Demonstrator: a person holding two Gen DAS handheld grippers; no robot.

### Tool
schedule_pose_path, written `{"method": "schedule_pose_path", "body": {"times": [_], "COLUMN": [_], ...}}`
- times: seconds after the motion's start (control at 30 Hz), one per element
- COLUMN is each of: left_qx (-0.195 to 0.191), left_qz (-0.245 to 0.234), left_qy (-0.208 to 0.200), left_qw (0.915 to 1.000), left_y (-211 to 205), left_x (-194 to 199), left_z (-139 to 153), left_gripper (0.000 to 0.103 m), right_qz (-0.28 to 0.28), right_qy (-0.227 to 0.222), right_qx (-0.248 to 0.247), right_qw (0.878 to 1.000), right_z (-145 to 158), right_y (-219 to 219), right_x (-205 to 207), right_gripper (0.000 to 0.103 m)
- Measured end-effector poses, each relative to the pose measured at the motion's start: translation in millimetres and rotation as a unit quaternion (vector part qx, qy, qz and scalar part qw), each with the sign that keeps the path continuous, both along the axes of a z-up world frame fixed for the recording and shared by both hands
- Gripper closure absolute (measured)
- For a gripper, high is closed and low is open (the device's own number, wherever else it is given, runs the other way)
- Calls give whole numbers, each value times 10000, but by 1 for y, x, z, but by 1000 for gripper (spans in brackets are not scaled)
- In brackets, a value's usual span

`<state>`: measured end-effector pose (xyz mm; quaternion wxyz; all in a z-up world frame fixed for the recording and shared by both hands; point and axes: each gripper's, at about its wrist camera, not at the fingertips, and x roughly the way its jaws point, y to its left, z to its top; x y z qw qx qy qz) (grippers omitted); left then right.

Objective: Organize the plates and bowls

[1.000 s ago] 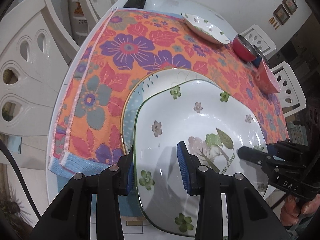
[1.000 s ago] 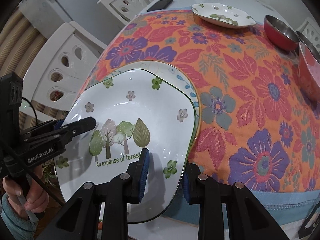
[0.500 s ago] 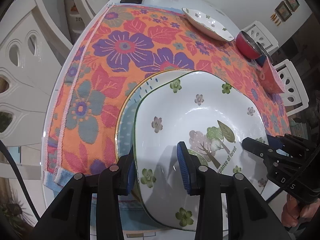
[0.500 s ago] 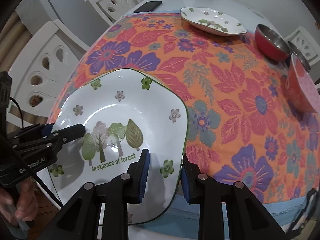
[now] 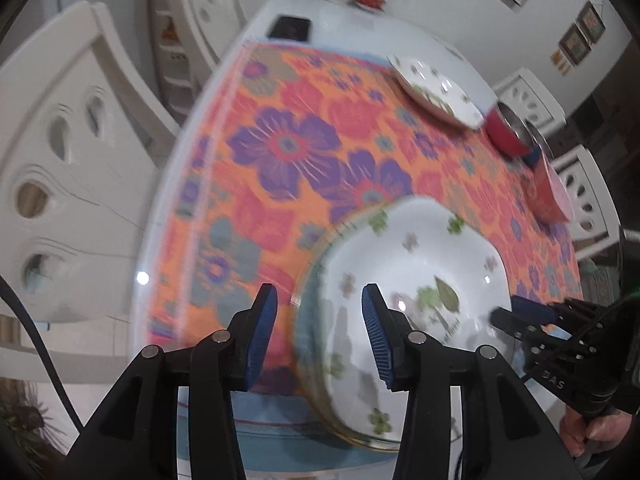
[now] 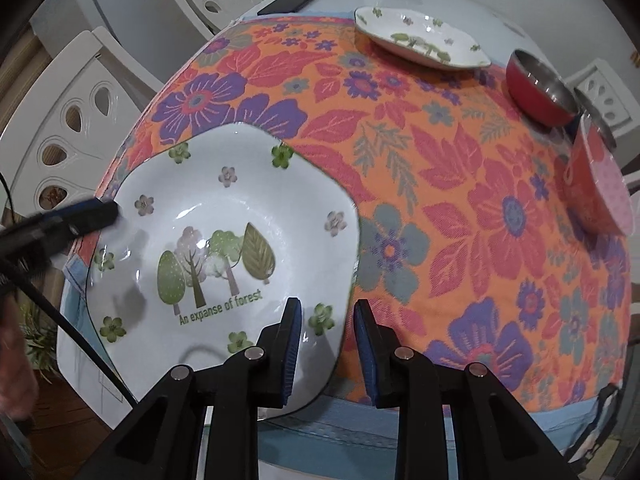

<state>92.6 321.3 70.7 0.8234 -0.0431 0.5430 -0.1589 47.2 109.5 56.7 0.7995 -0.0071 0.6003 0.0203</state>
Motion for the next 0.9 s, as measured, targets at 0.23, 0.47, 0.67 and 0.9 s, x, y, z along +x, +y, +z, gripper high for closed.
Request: {"method": "schedule_pose_path", "body": {"times": [0.23, 0.47, 0.67, 0.9], "left_qx": [-303, -397, -530, -900], "left_qz": [363, 86, -210, -508], "left_qy": [9, -188, -735, -1195], "left_qw": [9989, 9990, 9957, 9874], "left_y": [29, 14, -1, -33], "left_x": [22, 47, 84, 136], "left_z": [14, 34, 79, 115], "left_gripper": [62, 62, 61, 32], "right_qz": [-151, -312, -448, -1247], "right_qy": [-63, -312, -841, -1370], "right_qx": [-20, 32, 20, 785], "right_qw": [9999, 9990, 9954, 9796], "right_z": [10, 34, 75, 110], "right_y": [-14, -19, -24, -65], "right_x": [5, 20, 44, 96], "right_gripper": [76, 76, 76, 50]}}
